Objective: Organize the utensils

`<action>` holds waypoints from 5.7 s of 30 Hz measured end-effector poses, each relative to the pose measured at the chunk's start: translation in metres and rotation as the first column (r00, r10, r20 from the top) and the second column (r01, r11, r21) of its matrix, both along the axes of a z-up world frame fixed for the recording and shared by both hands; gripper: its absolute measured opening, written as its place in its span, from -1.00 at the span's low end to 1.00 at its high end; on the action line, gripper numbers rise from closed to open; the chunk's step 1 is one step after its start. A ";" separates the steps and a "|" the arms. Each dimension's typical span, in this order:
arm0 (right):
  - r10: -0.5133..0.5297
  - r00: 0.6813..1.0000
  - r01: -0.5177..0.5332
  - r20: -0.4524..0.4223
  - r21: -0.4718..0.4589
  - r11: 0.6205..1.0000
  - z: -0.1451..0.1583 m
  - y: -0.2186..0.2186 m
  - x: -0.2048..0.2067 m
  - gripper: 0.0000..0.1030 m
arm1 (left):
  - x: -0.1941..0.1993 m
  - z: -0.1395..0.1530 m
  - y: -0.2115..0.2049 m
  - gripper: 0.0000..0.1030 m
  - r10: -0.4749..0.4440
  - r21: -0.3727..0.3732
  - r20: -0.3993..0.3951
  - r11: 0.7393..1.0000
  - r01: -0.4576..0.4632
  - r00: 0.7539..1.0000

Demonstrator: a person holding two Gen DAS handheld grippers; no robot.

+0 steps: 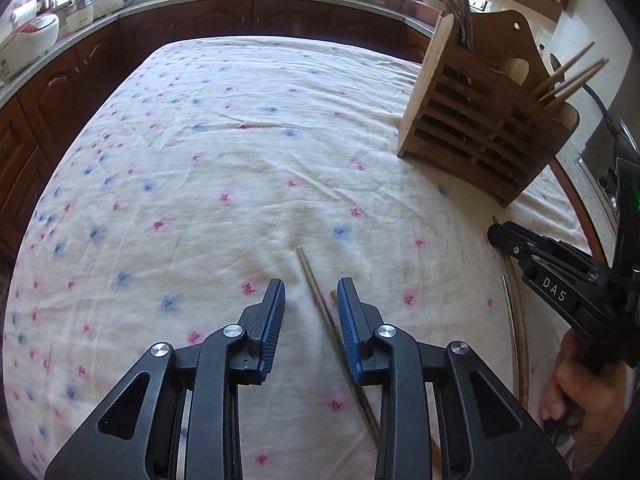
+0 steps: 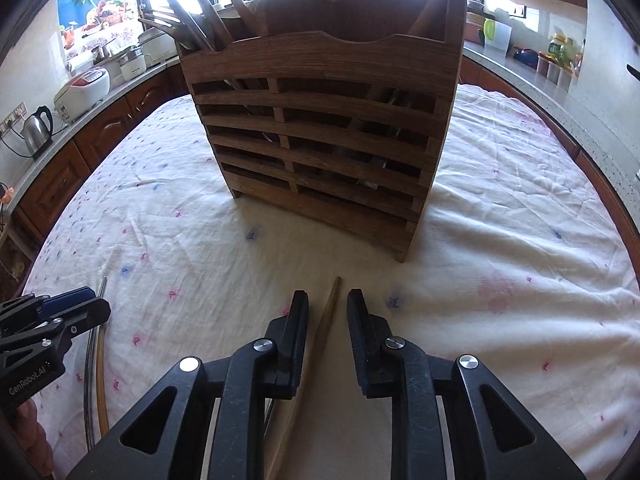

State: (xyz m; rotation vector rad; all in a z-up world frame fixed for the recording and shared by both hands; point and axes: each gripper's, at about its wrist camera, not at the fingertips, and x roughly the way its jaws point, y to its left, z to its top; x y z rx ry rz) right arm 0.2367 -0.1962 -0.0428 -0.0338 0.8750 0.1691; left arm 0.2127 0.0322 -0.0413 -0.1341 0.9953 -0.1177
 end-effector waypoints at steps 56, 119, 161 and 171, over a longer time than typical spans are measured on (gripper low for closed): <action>-0.087 0.910 -0.048 0.404 0.312 0.949 0.184 -0.068 -0.099 -0.91 | -0.061 0.196 -0.007 -0.93 -0.114 -0.112 0.483 0.975 0.191 0.868; -0.170 0.898 0.027 0.405 0.336 0.942 0.165 -0.080 -0.001 -0.73 | 0.057 0.166 -0.054 -0.51 -0.020 -0.198 0.483 0.971 0.131 0.876; -0.211 0.833 0.010 0.511 0.367 0.930 0.140 -0.079 -0.185 1.00 | -0.145 0.136 0.009 0.82 0.124 -0.162 0.545 0.986 -0.041 0.829; -0.172 0.782 0.029 0.599 0.241 0.970 0.113 -0.064 -0.243 1.00 | -0.208 0.113 -0.012 0.99 0.067 -0.029 0.617 0.998 -0.063 0.784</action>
